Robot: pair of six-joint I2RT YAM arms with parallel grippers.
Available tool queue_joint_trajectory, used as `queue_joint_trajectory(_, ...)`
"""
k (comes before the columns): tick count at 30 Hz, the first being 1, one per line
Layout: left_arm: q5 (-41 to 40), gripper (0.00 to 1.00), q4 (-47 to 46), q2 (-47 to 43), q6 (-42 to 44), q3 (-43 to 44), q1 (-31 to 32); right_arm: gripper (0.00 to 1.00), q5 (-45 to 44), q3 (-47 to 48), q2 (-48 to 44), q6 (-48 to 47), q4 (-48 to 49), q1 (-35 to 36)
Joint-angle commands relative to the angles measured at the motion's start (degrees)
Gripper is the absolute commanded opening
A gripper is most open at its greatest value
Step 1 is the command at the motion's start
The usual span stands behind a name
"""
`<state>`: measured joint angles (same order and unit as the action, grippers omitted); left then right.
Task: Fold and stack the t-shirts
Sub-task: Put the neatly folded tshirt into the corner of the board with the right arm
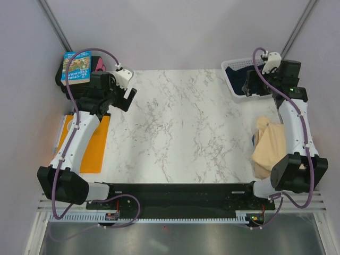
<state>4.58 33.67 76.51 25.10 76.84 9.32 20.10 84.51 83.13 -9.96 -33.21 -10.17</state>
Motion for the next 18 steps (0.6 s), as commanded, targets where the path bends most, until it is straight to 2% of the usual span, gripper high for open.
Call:
queue_joint_trajectory(1,-0.9,1.00,-2.2,1.5,-6.3,3.1,-0.3,0.98,-6.3,3.7,2.3,-0.8,2.6,4.2)
queue_joint_trajectory(18,-2.4,1.00,-3.4,4.2,-6.6,6.6,-0.3,0.98,-9.0,5.5,4.4,-4.6,3.7,8.2)
